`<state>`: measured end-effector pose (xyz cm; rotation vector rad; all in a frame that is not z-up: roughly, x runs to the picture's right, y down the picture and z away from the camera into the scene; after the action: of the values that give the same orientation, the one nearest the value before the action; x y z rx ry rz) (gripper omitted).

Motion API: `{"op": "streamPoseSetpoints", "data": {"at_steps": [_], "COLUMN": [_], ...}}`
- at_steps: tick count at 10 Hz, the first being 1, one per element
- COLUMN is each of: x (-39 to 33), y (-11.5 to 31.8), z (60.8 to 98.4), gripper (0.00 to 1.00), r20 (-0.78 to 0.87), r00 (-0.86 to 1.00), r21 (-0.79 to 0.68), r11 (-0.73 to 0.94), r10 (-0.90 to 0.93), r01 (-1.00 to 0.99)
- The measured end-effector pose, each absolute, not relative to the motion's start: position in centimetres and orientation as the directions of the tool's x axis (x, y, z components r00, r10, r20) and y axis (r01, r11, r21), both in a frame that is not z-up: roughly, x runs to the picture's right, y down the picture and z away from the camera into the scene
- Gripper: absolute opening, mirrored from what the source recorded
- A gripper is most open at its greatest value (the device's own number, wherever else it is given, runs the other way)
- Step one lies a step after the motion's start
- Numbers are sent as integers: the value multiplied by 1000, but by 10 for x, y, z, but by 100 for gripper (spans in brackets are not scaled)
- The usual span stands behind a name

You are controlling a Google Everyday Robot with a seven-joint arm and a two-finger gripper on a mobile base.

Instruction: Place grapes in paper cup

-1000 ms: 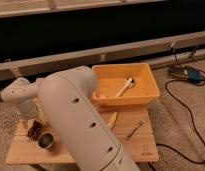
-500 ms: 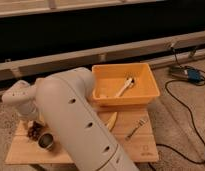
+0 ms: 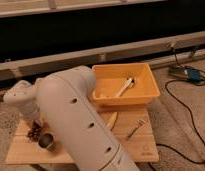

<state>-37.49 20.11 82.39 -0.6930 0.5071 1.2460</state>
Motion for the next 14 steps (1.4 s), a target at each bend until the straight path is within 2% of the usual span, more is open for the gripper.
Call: {"op": "streamPoseSetpoints", "data": {"at_steps": [1,2,9,14], "x": [-368,-365,-340,-289], "y": [199,196,128,101], "z": [818,812,725,698], "gripper": [1,0,0,0], "r20": [-687,-684,-557,-497], "r00": [253,253,245,166], "r21": [-197,-200,-246,-224], "r11": [160,158,124,59], "r10": [681,684,794,851], "r01": [-967,-967,-961,-973]}}
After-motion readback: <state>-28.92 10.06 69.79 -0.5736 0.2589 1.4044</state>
